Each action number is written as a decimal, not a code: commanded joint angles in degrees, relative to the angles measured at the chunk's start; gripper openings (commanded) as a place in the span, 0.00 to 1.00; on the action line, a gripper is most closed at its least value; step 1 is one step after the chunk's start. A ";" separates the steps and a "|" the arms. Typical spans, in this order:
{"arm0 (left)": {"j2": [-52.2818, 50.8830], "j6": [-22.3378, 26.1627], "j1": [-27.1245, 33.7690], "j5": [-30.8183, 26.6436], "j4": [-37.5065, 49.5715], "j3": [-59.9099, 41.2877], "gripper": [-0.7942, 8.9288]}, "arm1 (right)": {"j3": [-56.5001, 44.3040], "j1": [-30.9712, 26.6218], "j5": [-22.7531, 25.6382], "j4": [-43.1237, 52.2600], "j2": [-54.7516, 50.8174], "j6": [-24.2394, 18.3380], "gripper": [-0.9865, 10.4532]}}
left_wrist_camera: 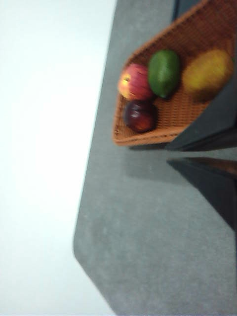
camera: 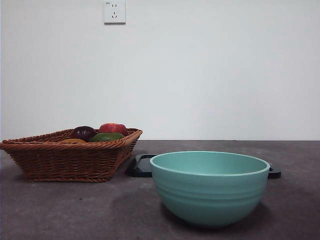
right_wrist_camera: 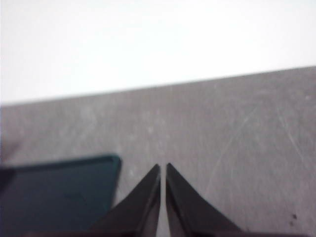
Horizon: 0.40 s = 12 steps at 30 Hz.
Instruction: Pick up the wifruite, put it on the bowl, pick up the plate, put it on desk
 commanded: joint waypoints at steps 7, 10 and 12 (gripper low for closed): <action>10.40 -0.70 0.00 0.52 -9.90 16.55 0.10 | 13.99 0.04 -3.69 -4.50 10.10 6.73 0.10; 14.86 -0.79 0.00 4.11 -11.58 21.31 0.10 | 18.47 0.11 -6.56 -6.16 14.36 6.56 0.10; 18.03 -0.90 0.00 6.95 -13.03 24.37 0.10 | 21.14 0.31 -9.09 -6.10 16.85 6.49 0.10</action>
